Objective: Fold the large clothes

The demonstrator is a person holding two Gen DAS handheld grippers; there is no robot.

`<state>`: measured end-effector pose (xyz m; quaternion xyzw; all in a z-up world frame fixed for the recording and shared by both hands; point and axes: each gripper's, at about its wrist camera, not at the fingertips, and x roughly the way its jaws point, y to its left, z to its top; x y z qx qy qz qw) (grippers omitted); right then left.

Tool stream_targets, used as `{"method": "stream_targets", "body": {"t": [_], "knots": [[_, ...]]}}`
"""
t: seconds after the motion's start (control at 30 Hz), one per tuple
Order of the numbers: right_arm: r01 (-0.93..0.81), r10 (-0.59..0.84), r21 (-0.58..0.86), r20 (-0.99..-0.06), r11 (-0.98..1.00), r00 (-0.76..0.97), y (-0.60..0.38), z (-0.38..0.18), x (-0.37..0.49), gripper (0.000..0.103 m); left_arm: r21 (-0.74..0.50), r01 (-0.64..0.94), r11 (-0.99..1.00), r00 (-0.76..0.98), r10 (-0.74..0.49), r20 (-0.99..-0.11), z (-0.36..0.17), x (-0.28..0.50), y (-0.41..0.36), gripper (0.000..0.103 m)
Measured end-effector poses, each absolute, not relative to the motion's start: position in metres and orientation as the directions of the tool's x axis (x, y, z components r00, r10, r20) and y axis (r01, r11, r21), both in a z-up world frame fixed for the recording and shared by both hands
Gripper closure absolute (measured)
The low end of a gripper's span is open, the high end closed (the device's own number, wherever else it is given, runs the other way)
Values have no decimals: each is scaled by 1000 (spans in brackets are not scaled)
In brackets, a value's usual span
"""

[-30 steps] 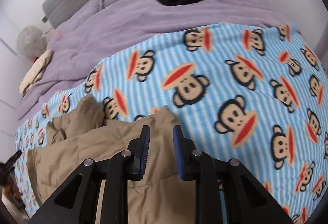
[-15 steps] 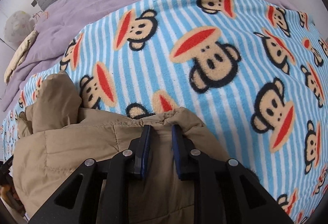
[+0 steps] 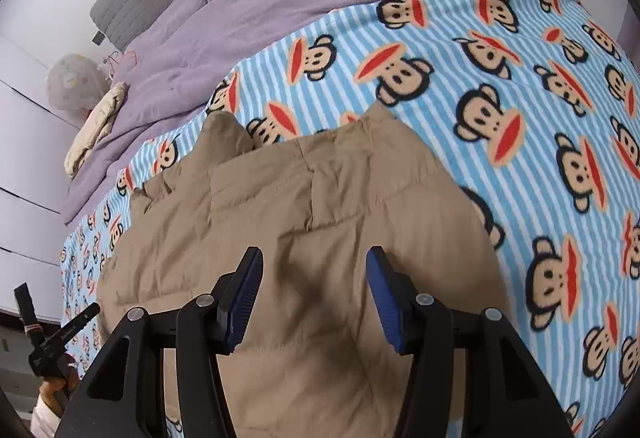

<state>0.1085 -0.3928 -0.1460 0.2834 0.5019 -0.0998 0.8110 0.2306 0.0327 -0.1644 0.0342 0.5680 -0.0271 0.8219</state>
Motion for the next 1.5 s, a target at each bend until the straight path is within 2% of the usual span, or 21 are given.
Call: {"method": "stream_targets", "body": {"t": [0.03, 0.07, 0.1, 0.37, 0.43, 0.7, 0.77, 0.8, 0.9, 0.97, 1.0, 1.17, 1.3, 1.5], "knots": [[449, 133, 368, -871, 814, 473, -390, -146, 101, 45, 22, 90, 996, 352, -11, -936, -164, 225, 30, 52], [452, 141, 375, -871, 809, 470, -387, -146, 93, 45, 17, 91, 996, 354, -16, -935, -163, 220, 29, 16], [456, 148, 381, -871, 804, 468, -384, -146, 87, 45, 12, 86, 996, 372, -21, -928, -159, 213, 28, 8], [463, 184, 415, -866, 783, 465, -369, -142, 51, 45, 20, 102, 995, 369, -19, -929, -150, 183, 22, 7], [465, 197, 427, -863, 776, 465, -365, -141, 43, 34, 26, 101, 995, 365, -13, -931, -150, 177, 22, 7], [498, 285, 500, -848, 708, 446, -353, -155, 9, 33, -4, 105, 995, 310, -37, -950, -158, 149, 25, 7], [507, 310, 521, -841, 687, 444, -350, -159, 2, 15, -24, 107, 994, 291, -54, -955, -161, 141, 23, 6], [508, 317, 530, -836, 679, 448, -348, -160, -1, 11, -25, 111, 993, 282, -56, -958, -163, 136, 22, 0], [506, 340, 540, -833, 673, 437, -340, -166, -6, 11, -29, 121, 992, 256, -59, -965, -169, 124, 18, 0], [512, 353, 553, -826, 657, 439, -336, -172, -10, 6, -33, 115, 993, 241, -60, -969, -173, 117, 18, 0], [515, 362, 564, -820, 646, 443, -336, -174, -12, 0, -29, 103, 994, 234, -52, -971, -175, 114, 20, 0], [546, 417, 594, -804, 590, 424, -334, -189, -22, 0, 9, 56, 998, 218, -4, -976, -188, 102, 32, 0], [571, 485, 610, -790, 550, 376, -333, -207, -29, 0, -79, 32, 996, 161, -83, -983, -200, 94, 42, 0], [626, 503, 619, -774, 474, 385, -340, -224, -42, 0, -91, 17, 996, 162, -92, -982, -201, 86, 41, 0]]}}
